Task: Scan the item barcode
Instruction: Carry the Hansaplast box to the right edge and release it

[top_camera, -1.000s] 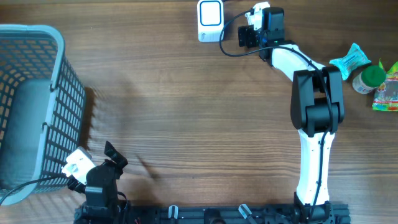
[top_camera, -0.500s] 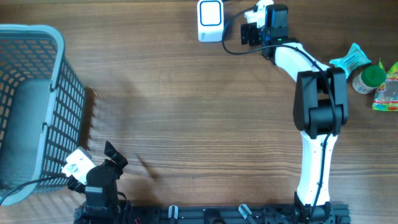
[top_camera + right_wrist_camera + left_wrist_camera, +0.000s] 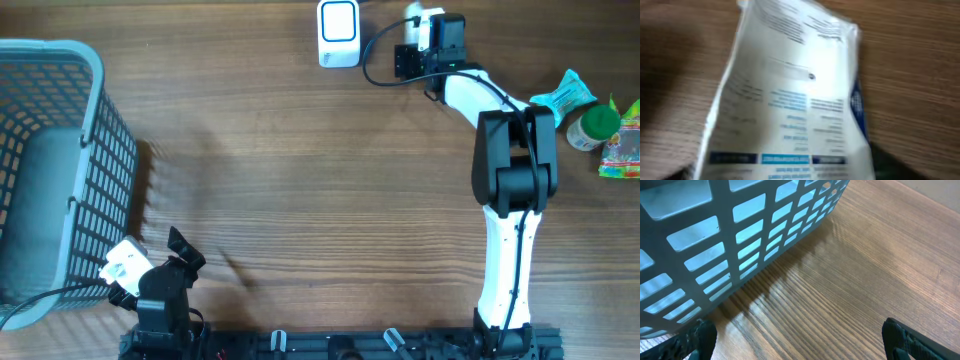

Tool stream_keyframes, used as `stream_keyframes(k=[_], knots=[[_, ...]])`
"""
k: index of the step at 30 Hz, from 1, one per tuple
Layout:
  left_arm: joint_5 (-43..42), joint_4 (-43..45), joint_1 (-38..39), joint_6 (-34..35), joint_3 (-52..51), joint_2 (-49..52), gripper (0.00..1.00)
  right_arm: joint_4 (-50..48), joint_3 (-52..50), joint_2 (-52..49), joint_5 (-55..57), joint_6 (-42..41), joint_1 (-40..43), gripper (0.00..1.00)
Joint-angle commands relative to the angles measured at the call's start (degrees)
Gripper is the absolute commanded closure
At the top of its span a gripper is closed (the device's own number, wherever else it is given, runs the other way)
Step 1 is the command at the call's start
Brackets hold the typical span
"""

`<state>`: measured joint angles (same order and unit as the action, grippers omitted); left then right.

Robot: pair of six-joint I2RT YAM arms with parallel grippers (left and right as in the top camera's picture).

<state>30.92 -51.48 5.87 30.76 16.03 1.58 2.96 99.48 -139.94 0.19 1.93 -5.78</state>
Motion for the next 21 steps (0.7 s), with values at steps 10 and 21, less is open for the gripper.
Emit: stream_keyframes(k=[10,21], knots=[[-0.04,-0.07,-0.31,0.13,0.0,-0.24,0.0,12.24,-1.53,11.96,1.49,-6.38,1.6,0.6],[-0.04,-0.07,-0.31,0.15,0.0,-0.24,0.0,29.57,-1.57,19.78,23.43,2.58,25.59,0.52]])
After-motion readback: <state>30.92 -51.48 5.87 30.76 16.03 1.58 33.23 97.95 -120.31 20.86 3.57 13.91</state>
